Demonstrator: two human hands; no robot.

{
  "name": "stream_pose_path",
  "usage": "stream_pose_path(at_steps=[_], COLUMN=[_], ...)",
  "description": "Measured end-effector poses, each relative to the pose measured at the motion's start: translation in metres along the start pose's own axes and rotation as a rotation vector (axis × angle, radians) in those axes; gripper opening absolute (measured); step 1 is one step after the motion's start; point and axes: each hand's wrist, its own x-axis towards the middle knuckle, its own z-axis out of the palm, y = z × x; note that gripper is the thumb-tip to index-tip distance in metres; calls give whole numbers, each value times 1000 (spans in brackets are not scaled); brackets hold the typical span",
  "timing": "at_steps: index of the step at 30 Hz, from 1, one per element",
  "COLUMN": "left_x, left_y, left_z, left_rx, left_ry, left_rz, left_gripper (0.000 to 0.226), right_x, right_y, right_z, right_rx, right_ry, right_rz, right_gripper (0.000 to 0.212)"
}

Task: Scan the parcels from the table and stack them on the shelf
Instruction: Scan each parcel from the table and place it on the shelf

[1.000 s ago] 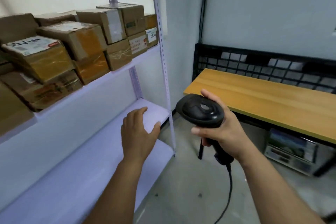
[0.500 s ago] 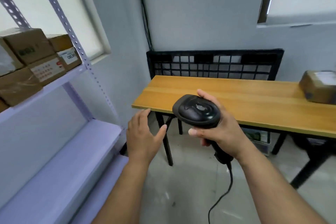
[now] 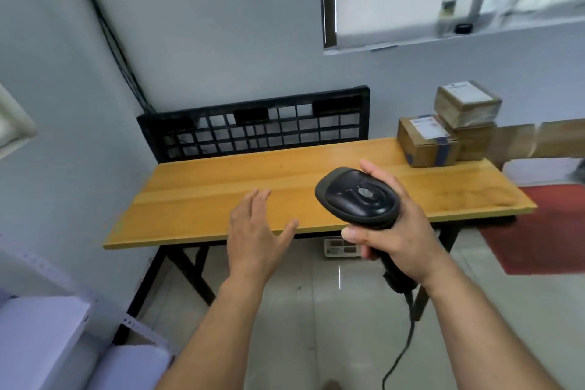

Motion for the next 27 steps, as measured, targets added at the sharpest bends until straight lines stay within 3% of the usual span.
stream_pose_path(at_steps=[14,27], left_x=[150,198], left_y=[94,177], left_z=[124,187], left_rx=[-153,-321], left_ry=[-197,-287], left_rz=[202,375], left_gripper=[71,72], right_x=[87,110], right_y=[13,19], right_z=[-111,-187], right_rx=[-165,-302], right_ry=[358,558], right_rz=[63,86], right_gripper=[93,95])
